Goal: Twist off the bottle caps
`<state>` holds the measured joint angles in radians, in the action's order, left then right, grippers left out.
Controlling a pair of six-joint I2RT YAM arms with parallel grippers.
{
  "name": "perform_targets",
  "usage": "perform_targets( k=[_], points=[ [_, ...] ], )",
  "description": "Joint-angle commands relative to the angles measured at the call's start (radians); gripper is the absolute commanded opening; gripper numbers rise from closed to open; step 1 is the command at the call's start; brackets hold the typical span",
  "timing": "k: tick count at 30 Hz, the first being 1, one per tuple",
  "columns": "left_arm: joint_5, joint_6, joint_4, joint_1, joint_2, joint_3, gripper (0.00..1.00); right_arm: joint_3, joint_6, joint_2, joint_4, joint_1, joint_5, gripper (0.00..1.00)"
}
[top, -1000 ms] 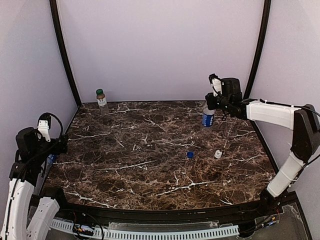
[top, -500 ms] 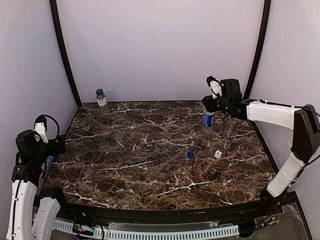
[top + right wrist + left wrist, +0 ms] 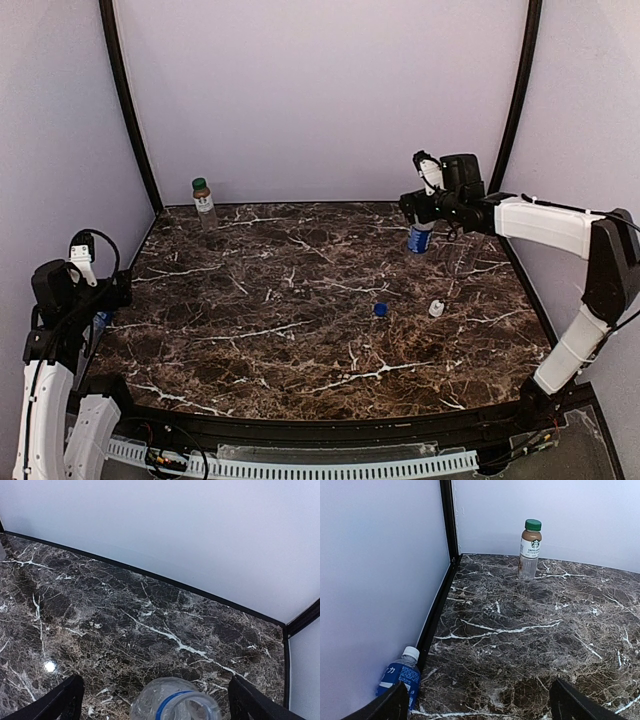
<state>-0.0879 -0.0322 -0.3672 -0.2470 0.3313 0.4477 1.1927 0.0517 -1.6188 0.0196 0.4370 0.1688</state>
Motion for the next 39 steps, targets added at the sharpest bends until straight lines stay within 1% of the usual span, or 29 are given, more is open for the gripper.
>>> perform_targets(
  k=[1, 7, 8, 10, 11, 12, 13, 14, 15, 16, 17, 18, 19, 20, 21, 22, 23, 24, 26, 27, 28, 29, 30, 33, 34, 39],
  points=[
    [-0.010, 0.007, 0.016, -0.005, -0.008, -0.012, 0.99, 0.062, 0.019, 0.028, 0.037, -0.010, 0.028, 0.99],
    [-0.033, 0.002, 0.011, -0.006, 0.000, -0.002, 0.99, 0.119, 0.016, 0.064, 0.099, -0.011, 0.012, 0.99],
    [-0.042, -0.005, 0.007, -0.006, 0.005, 0.003, 0.98, 0.130, 0.017, 0.080, 0.110, -0.011, -0.011, 0.99],
    [-0.057, -0.044, -0.018, -0.006, 0.071, 0.042, 0.98, 0.151, 0.017, 0.112, 0.136, -0.011, -0.082, 0.99],
    [-0.059, -0.095, -0.039, -0.006, 0.099, 0.100, 0.97, 0.161, 0.015, 0.126, 0.151, -0.011, -0.119, 0.98],
    [-0.056, -0.114, -0.060, -0.005, 0.181, 0.147, 0.97, 0.171, 0.010, 0.139, 0.166, -0.011, -0.157, 0.98],
    [-0.048, -0.151, -0.114, -0.006, 0.233, 0.260, 0.97, 0.180, 0.002, 0.153, 0.186, -0.011, -0.177, 0.97],
    [-0.025, -0.167, -0.153, -0.005, 0.339, 0.322, 0.97, 0.186, -0.006, 0.164, 0.204, -0.008, -0.198, 0.96],
    [-0.022, -0.212, -0.244, -0.005, 0.401, 0.456, 0.97, 0.189, -0.017, 0.180, 0.216, -0.005, -0.203, 0.95],
    [-0.028, -0.239, -0.297, -0.006, 0.526, 0.523, 0.97, 0.189, -0.024, 0.195, 0.224, 0.000, -0.205, 0.94],
    [-0.028, -0.291, -0.422, -0.006, 0.588, 0.662, 0.98, 0.184, -0.029, 0.212, 0.227, 0.008, -0.206, 0.94],
    [-0.015, -0.315, -0.480, -0.006, 0.708, 0.721, 0.98, 0.177, -0.031, 0.227, 0.227, 0.018, -0.206, 0.93],
    [-0.003, -0.363, -0.600, -0.006, 0.764, 0.837, 0.99, 0.171, -0.031, 0.239, 0.228, 0.030, -0.206, 0.93],
    [0.045, -0.383, -0.710, -0.006, 0.870, 0.890, 0.99, 0.167, -0.031, 0.250, 0.232, 0.043, -0.201, 0.93],
    [0.060, -0.430, -0.749, -0.006, 0.913, 0.957, 0.99, 0.167, -0.028, 0.256, 0.243, 0.063, -0.192, 0.92],
    [0.125, -0.455, -0.808, -0.006, 0.972, 0.971, 0.99, 0.171, -0.022, 0.261, 0.258, 0.084, -0.178, 0.92],
    [0.147, -0.517, -0.832, -0.006, 0.990, 0.969, 0.99, 0.179, -0.011, 0.263, 0.276, 0.109, -0.158, 0.92],
    [0.180, -0.545, -0.857, -0.007, 1.009, 0.954, 0.99, 0.187, -0.004, 0.263, 0.298, 0.135, -0.131, 0.92],
    [0.237, -0.616, -0.861, -0.008, 1.011, 0.881, 0.99, 0.202, 0.009, 0.263, 0.337, 0.183, -0.105, 0.92],
    [0.307, -0.656, -0.851, -0.008, 1.010, 0.820, 0.99, 0.206, 0.014, 0.265, 0.352, 0.206, -0.095, 0.92],
    [0.351, -0.671, -0.813, -0.008, 1.008, 0.757, 0.99, 0.204, 0.017, 0.268, 0.361, 0.226, -0.080, 0.92],
    [0.428, -0.700, -0.788, -0.012, 1.007, 0.727, 0.99, 0.200, 0.016, 0.272, 0.366, 0.244, -0.062, 0.92],
    [0.456, -0.712, -0.730, -0.013, 1.001, 0.670, 0.99, 0.193, 0.012, 0.276, 0.364, 0.257, -0.047, 0.92],
    [0.590, -0.739, -0.594, -0.021, 0.997, 0.576, 0.99, 0.171, -0.010, 0.286, 0.363, 0.283, -0.021, 0.92],
    [0.609, -0.741, -0.526, -0.021, 0.998, 0.534, 0.99, 0.167, -0.016, 0.288, 0.362, 0.289, -0.014, 0.92],
    [0.681, -0.722, -0.342, -0.021, 1.037, 0.384, 0.94, 0.157, -0.021, 0.292, 0.362, 0.308, 0.013, 0.92]
  ],
)
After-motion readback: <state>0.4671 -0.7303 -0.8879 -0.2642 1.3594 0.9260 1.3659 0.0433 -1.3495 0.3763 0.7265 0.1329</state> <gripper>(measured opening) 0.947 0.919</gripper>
